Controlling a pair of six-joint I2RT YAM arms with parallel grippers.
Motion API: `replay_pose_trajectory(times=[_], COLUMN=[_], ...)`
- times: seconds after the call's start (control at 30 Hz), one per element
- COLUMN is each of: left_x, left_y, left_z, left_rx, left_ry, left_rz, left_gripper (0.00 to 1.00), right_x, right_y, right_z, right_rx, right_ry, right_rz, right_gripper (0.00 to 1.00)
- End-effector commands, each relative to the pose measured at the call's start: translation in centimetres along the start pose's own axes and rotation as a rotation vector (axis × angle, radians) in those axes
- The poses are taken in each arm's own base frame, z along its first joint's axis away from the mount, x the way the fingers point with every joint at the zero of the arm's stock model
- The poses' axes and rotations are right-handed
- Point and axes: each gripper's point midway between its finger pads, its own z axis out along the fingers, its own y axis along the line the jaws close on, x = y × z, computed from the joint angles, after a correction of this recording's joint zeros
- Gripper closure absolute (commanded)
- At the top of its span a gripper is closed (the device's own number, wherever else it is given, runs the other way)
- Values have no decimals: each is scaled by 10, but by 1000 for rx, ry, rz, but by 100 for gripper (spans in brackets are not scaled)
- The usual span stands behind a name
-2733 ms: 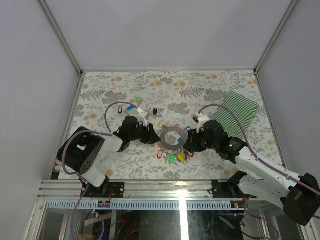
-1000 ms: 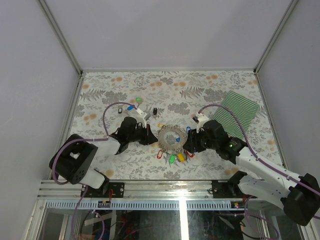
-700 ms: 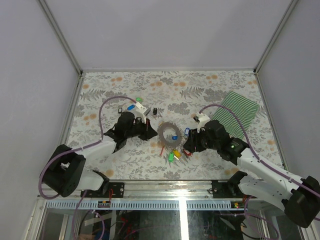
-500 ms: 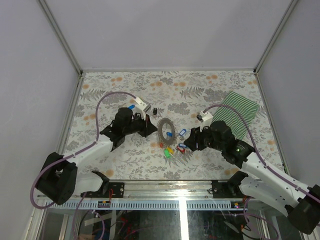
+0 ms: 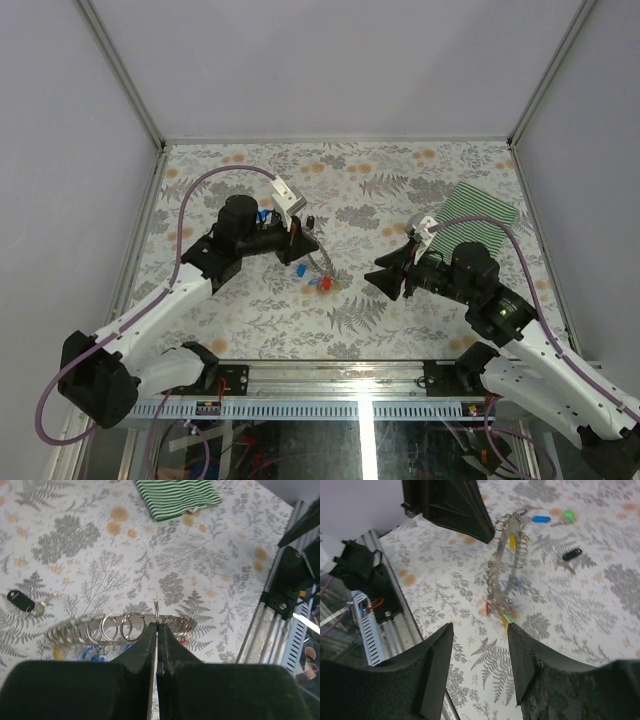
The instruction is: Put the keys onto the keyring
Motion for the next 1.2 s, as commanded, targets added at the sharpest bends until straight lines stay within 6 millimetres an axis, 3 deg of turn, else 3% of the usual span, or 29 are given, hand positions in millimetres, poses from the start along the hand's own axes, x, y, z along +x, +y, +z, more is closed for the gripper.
replay_pose_trajectory(times=[0.0, 0.33, 0.57, 0.77, 1.17], left_x=[-44, -76, -82, -84, -92], left_y=[-40, -100, -131, -145, -155], left_z=[-21, -60, -77, -80, -81], left_rx=[129, 347, 466, 499, 519], left_ry=[-85, -134, -106, -91, -102], left_rz=[172, 352, 429, 459, 475], left_gripper=[100, 100, 100, 100, 100], right_x=[-55, -98, -111, -114, -116], right_y=[46, 94, 106, 108, 106], right_z=[-11, -25, -25, -18, -4], right_rx=[-231, -484, -564, -598, -585], right_ry=[-137, -261, -291, -278, -276], right_rz=[-146, -259, -304, -311, -301], right_gripper=[46, 48, 50, 51, 54])
